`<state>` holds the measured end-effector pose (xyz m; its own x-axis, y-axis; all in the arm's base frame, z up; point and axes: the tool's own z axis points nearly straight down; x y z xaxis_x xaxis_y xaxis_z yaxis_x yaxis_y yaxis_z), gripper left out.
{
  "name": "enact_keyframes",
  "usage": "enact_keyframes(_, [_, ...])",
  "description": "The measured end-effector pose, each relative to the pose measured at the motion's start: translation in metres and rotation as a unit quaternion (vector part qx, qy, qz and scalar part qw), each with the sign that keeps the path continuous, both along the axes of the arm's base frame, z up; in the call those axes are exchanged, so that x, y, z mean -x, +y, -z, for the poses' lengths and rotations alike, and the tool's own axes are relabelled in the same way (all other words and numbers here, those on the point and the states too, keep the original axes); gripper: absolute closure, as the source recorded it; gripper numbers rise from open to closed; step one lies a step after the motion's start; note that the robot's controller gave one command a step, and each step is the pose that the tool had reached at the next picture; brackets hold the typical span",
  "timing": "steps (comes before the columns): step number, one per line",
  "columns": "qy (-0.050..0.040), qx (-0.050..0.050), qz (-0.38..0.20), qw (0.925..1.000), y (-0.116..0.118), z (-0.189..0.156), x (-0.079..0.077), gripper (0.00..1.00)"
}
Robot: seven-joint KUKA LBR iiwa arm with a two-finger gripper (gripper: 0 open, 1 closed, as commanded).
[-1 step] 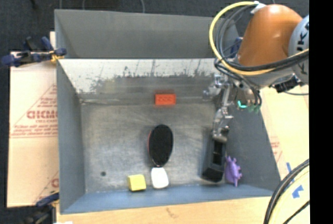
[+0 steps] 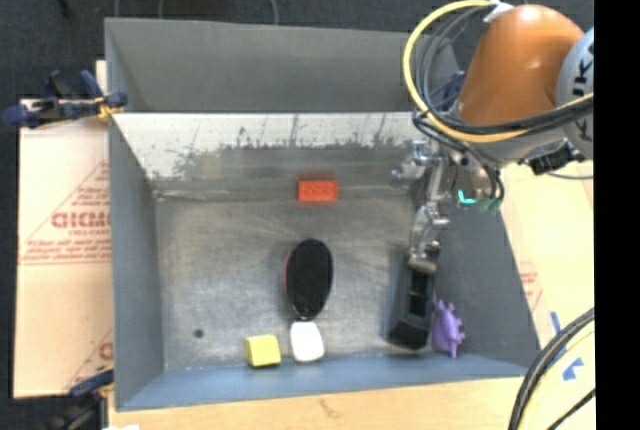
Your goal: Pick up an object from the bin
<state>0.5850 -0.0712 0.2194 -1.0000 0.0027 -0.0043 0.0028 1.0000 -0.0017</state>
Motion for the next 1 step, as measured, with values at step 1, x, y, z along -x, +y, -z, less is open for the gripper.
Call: enact_keyframes(1, [-0.0019, 0.0, 0.001, 1.0, 0.0016, 0.0159, -0.0163, 0.0])
